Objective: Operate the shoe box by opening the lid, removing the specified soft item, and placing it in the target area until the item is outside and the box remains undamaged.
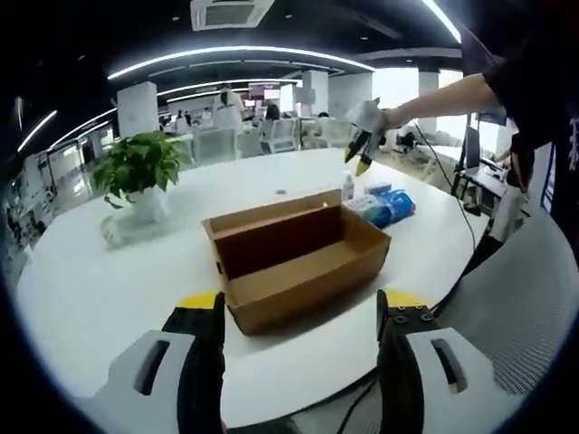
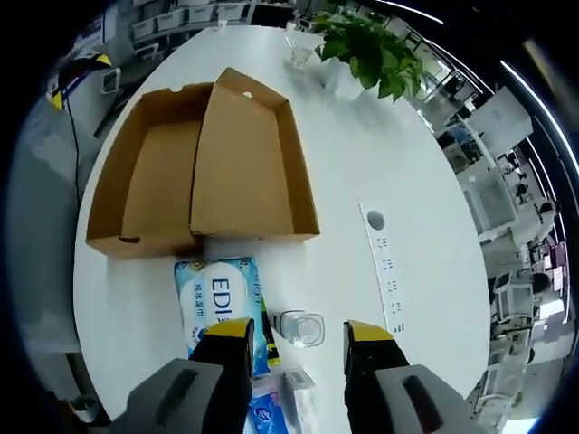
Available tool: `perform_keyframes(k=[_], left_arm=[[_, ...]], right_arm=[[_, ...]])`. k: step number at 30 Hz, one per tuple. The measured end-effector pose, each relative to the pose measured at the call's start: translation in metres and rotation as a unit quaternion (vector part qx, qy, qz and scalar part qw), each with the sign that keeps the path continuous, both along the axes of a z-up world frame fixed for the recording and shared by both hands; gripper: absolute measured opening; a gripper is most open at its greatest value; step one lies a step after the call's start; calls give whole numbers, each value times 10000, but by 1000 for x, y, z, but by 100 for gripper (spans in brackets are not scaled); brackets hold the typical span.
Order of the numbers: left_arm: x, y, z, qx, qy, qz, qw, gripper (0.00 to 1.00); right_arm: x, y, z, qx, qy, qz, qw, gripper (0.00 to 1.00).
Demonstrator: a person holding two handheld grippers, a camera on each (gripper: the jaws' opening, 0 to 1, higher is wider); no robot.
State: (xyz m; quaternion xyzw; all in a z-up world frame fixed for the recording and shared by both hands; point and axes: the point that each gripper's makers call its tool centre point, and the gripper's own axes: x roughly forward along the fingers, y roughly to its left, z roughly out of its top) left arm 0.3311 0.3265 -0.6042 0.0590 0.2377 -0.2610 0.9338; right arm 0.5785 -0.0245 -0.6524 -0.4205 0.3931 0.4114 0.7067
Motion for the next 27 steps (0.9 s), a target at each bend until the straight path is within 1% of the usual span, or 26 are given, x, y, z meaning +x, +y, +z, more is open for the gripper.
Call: perform_keyframes(k=[3,6,15,20,25,27], left_arm=[[9,10,-3,78,81,129,9999,57],[17,18,-6,99,196,238,9995,51],[38,32,-19,270,381,354,9983,44],[52,34,-27,151,507,406,9978,38],[68,39,-35,128,585,515,9969,33],[73,42,-37,123,614,575,9964,31]], right_arm=[[0,4,3,137,30,-127,9998,37],[-2,5,4,186,42,-188,9996,37],[-5,18,7,431,41,-336,9985,36],[-5,27,10,629,49,-476,9969,36],[-7,37,9,810,94,-589,9949,35],[-6,42,8,914,68,-599,9940,34]])
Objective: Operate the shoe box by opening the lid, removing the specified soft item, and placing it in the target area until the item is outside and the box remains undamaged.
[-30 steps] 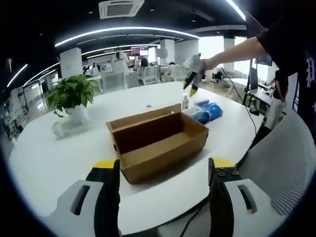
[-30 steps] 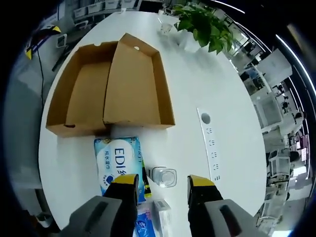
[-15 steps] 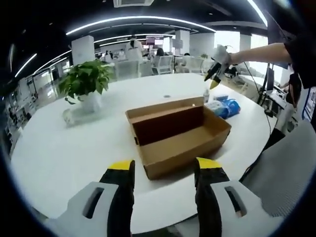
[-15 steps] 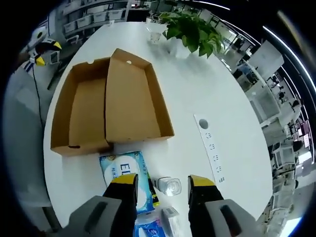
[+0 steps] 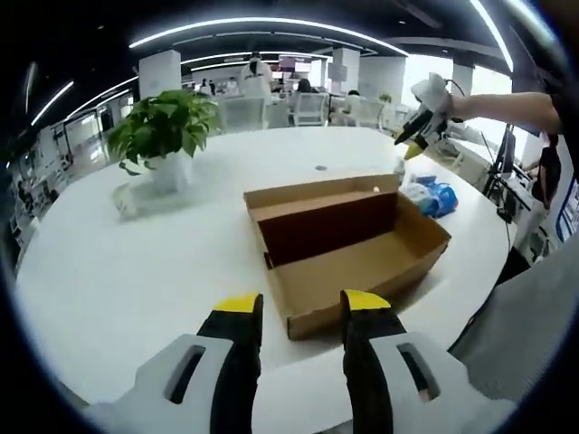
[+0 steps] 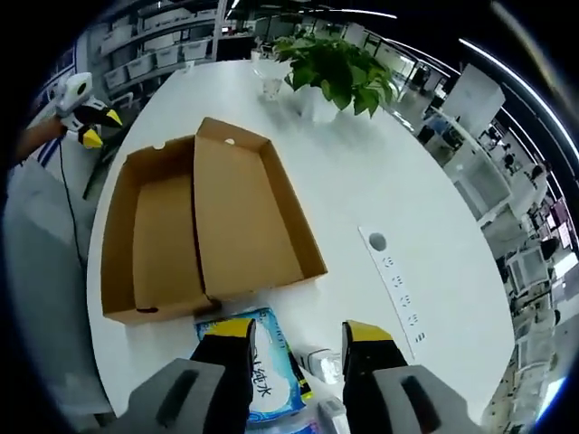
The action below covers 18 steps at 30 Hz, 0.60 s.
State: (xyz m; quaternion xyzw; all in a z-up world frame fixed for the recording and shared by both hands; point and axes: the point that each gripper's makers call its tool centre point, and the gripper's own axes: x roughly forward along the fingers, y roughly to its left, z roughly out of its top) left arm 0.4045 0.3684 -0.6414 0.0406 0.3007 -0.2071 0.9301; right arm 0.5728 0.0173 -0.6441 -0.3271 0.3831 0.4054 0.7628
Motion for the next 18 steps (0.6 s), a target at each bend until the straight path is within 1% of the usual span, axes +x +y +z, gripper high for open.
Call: perform_keyframes(k=[5,7,11,13,14,18], left_arm=[[12,7,-5,-82,54,192,9998,30],[14,7,-8,-83,72,231,9997,30],[20,9,-18,-159,167,296,9993,29],[22,7,-22,-196,223,321,9990,28],[22,7,-22,-202,235,324,9990,28],[26,4,-31,-238,343,340,9986,25]], right_arm=[[-2,9,-8,91,59,-51,9999,33],[-2,12,-10,125,85,-85,9998,32],[-4,20,-18,193,157,-100,9996,30],[-3,22,-20,240,171,-160,9994,30],[-2,24,-22,310,193,-278,9989,29],[3,26,-27,406,256,-492,9976,27]])
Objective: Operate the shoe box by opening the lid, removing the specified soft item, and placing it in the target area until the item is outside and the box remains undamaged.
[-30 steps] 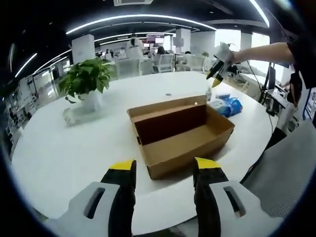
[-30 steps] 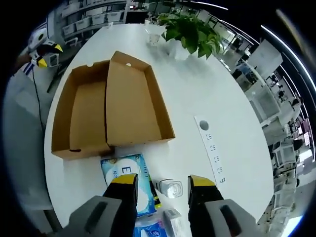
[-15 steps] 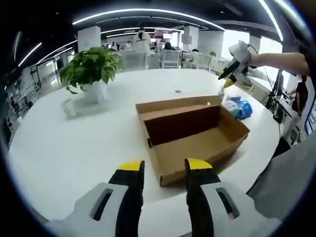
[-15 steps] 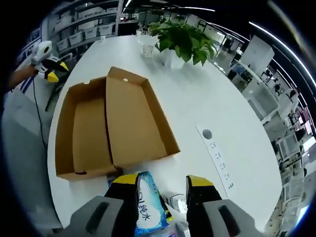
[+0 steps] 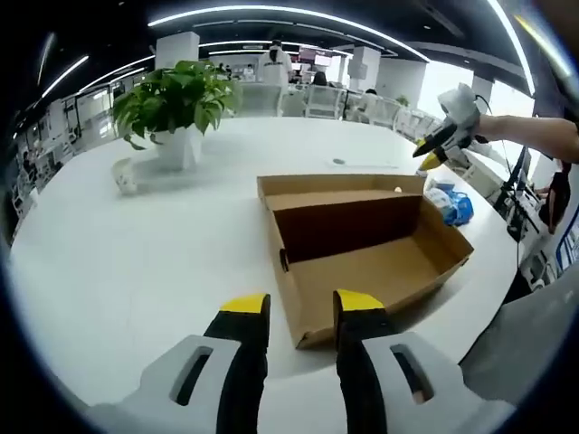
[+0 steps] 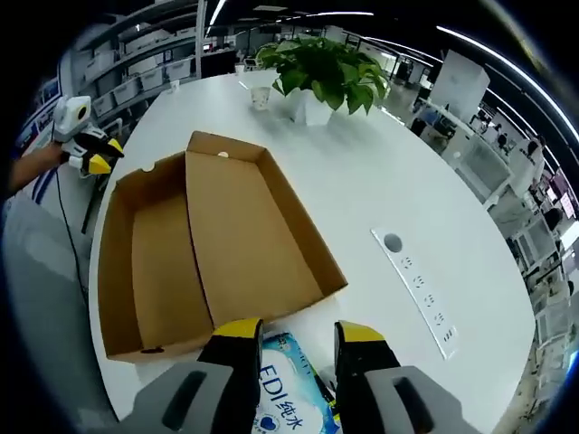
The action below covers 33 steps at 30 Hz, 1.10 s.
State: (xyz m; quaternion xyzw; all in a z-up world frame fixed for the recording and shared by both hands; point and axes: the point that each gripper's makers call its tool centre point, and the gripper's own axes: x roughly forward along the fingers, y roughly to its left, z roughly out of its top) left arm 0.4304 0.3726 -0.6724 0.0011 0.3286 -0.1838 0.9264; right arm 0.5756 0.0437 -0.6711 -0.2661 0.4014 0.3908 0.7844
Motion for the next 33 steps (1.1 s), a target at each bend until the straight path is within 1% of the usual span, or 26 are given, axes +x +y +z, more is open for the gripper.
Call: perform_keyframes(k=[2,5,8,10,15,19,20,22,24,26,30,33], left_arm=[[3,0,-5,18,54,6,10000,24],[7,-1,-11,-15,138,48,9999,23],[9,-2,-17,-48,203,78,9998,22],[9,-3,-20,-61,262,98,9996,21],[11,-2,-30,-98,392,174,9990,19],[12,-3,-37,-153,509,251,9983,15],[11,-3,-38,-171,542,279,9980,14],[10,-5,-41,-192,609,263,9976,13],[9,-5,-42,-185,650,263,9974,11],[10,-6,-44,-318,721,323,9964,8],[8,-6,-47,-353,809,384,9954,8],[8,-6,-48,-375,837,424,9949,8]], right_arm=[[2,1,-3,16,-1,-82,10000,26],[7,4,-5,161,21,-337,9993,24],[14,3,-9,224,38,-643,9977,24],[16,1,-15,178,107,-817,9964,24],[21,4,-24,316,218,-1108,9931,22],[26,4,-31,427,268,-1480,9877,20],[26,4,-32,445,276,-1502,9873,19],[26,9,-36,598,405,-1602,9844,19],[25,12,-39,650,483,-1649,9830,19],[28,12,-42,615,436,-1695,9826,18],[33,9,-47,650,444,-1982,9770,18],[36,10,-51,685,465,-2119,9738,18]])
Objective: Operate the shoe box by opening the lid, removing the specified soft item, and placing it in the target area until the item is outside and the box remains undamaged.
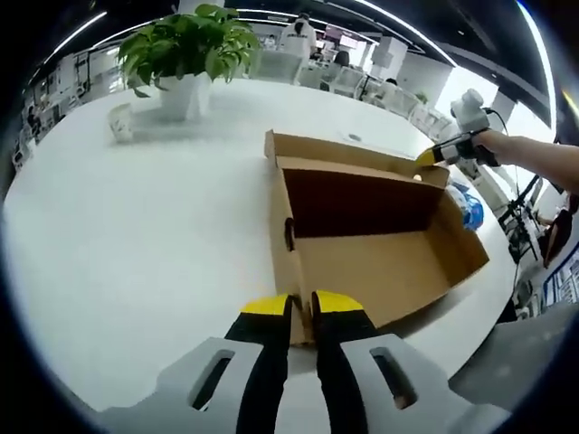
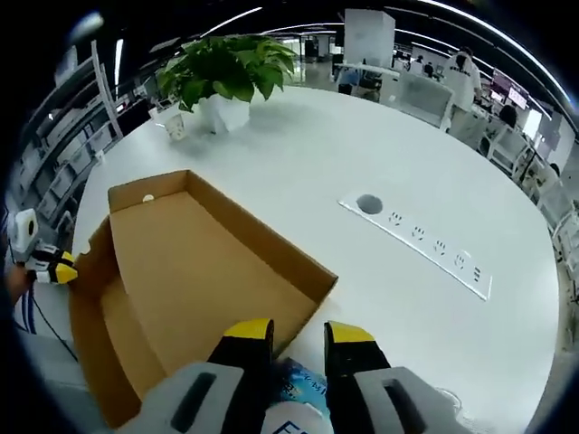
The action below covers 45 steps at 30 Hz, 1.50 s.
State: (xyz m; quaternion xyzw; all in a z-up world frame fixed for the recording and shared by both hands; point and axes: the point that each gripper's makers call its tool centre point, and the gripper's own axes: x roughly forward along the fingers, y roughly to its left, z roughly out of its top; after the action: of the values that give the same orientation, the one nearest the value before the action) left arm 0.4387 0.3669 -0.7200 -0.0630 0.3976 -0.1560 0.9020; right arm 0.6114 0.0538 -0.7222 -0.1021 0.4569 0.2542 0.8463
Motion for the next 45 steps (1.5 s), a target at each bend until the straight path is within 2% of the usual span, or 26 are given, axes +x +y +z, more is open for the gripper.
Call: perform_keyframes(k=[7,12,16,27,34,45], left_arm=[[0,0,-2,-94,85,143,9998,7],[-1,-1,-2,72,30,82,9999,6],[0,-1,-2,62,20,115,9999,6],[-1,-1,-2,-38,-3,125,9999,6],[-1,-2,-3,-26,-4,101,9999,5],[-1,-1,-3,-62,-17,108,9999,5]], right_arm=[[4,7,-8,164,102,-294,9994,14],[5,5,-13,130,134,-469,9987,9],[5,2,-14,351,219,-773,9961,7],[6,-1,-9,308,83,-988,9946,0],[8,-2,-3,430,52,-1324,9902,0],[6,-2,6,588,53,-1448,9877,0]])
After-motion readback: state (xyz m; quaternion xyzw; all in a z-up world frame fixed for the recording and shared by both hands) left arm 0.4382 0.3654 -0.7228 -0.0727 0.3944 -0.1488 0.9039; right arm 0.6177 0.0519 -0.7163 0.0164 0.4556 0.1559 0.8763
